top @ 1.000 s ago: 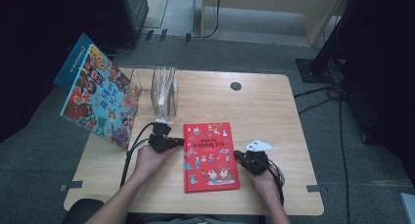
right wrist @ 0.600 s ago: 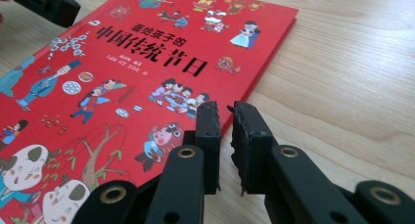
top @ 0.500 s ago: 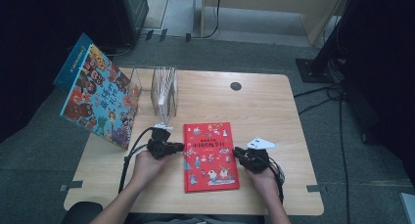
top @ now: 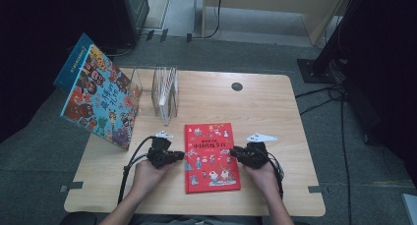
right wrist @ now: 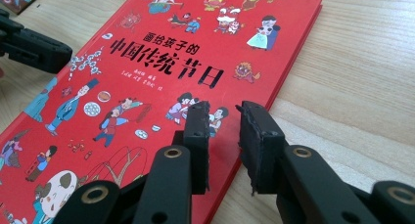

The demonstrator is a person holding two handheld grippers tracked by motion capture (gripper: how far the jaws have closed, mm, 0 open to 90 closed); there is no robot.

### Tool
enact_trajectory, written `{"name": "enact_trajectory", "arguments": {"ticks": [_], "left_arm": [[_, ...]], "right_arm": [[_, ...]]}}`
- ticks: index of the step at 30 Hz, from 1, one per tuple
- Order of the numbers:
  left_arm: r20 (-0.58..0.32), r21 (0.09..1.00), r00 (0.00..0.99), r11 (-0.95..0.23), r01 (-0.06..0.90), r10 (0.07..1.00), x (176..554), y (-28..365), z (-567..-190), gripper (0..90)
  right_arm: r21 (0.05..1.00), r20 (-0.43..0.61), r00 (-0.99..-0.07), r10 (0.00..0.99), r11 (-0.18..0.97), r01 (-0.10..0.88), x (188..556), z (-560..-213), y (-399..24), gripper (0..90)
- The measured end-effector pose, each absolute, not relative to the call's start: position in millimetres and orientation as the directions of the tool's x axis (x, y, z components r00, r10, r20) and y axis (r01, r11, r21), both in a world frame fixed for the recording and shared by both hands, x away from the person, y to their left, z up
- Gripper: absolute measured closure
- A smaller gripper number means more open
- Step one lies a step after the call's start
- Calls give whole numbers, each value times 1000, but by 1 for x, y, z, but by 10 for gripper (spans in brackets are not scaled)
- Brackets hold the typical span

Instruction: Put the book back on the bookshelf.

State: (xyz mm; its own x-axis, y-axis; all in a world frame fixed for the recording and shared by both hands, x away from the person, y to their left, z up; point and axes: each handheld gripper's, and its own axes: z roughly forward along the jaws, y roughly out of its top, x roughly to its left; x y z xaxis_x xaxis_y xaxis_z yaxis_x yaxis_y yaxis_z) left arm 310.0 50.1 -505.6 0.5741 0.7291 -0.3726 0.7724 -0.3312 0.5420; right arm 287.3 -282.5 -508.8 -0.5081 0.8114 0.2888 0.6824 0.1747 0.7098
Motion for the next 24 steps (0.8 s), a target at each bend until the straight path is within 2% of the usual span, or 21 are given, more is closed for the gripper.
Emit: {"name": "enact_trajectory", "arguments": {"ticks": [5, 8, 9, 12, 15, 19, 24], "left_arm": [[-374, 548, 575, -327, 770, 727, 305, 48, -506, 850], [-374, 547, 576, -328, 770, 727, 305, 48, -506, 856], [-375, 547, 574, -326, 771, 728, 305, 48, -506, 858], [-377, 548, 570, -320, 773, 730, 304, 46, -506, 879], [-374, 550, 569, -319, 772, 732, 302, 44, -506, 895], [-378, 546, 563, -314, 776, 735, 301, 42, -506, 900], [-382, 543, 550, -301, 784, 743, 301, 41, -506, 900]], "right_arm": [[692, 316, -498, 807, 162, 703, 289, -508, -284, 697], [655, 309, -476, 824, 178, 734, 290, -510, -285, 637], [636, 345, -459, 819, 156, 756, 291, -509, -286, 668], [622, 355, -451, 819, 154, 768, 291, -509, -284, 647], [574, 402, -400, 824, 114, 811, 295, -508, -285, 645], [488, 474, -309, 824, 45, 872, 304, -506, -289, 687], [397, 506, -239, 829, 22, 917, 314, -500, -290, 711]]}}
